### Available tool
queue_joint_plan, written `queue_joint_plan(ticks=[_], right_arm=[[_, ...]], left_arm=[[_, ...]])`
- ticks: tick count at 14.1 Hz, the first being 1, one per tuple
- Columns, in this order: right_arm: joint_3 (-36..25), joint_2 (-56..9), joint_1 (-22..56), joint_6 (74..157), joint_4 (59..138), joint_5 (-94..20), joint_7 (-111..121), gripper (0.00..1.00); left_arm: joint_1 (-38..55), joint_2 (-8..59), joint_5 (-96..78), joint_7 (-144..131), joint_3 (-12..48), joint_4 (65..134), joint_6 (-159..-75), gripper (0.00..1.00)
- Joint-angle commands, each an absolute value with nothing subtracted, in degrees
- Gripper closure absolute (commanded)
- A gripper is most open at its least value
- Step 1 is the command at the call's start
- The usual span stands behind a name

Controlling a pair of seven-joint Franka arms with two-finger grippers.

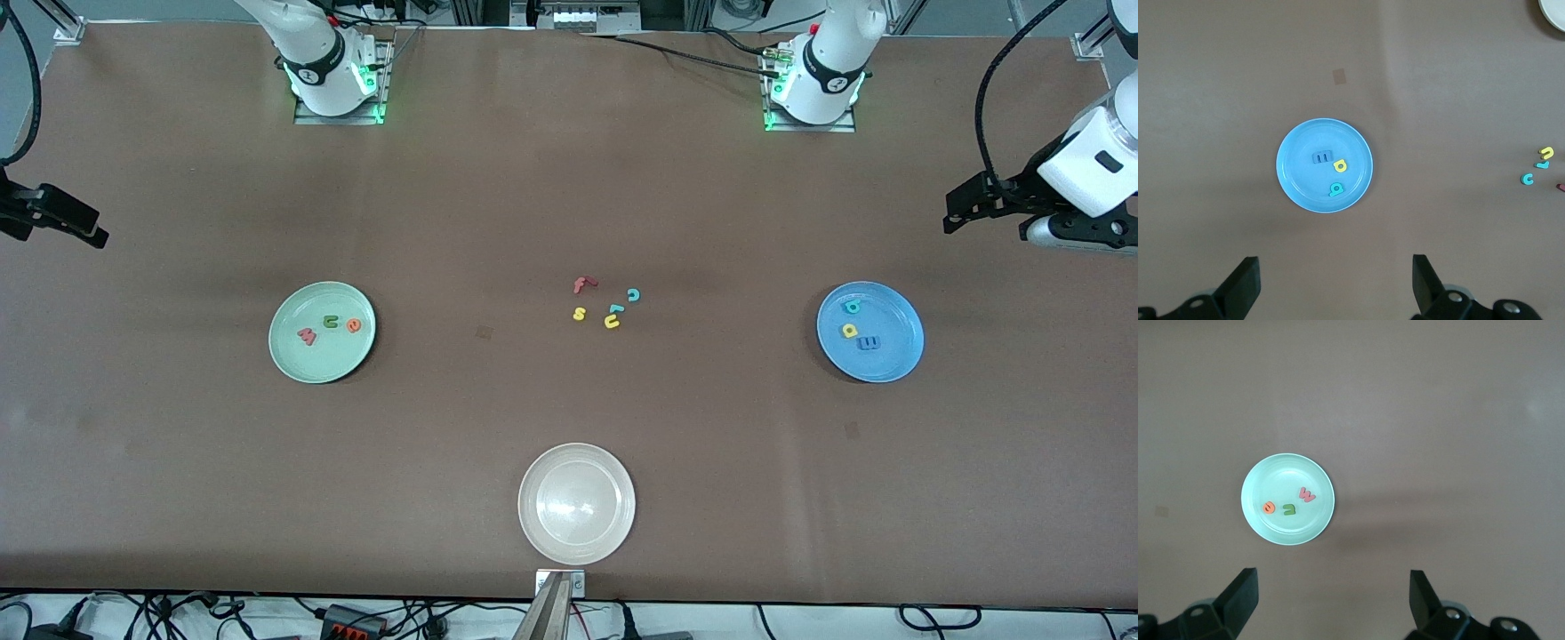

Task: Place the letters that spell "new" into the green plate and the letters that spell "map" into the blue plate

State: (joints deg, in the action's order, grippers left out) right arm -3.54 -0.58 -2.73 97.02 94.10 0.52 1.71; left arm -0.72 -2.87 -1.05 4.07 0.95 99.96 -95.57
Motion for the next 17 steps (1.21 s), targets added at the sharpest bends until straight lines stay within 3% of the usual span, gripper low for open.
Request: queue_joint_plan(ticks=[1, 17], right_arm=[[-3.08, 0.53, -3.43, 96.94, 95.54, 0.88, 3.78, 0.00], [-3.16, 0.61, -3.52, 97.65, 96.50, 2.20, 4.48, 0.00]], left_arm=[[-0.35, -3.52, -0.35, 4.66, 0.79, 99.84, -94.57, 0.00], [-0.35, -3.52, -0.44, 4.66, 0.79, 99.76, -94.57, 0.00]])
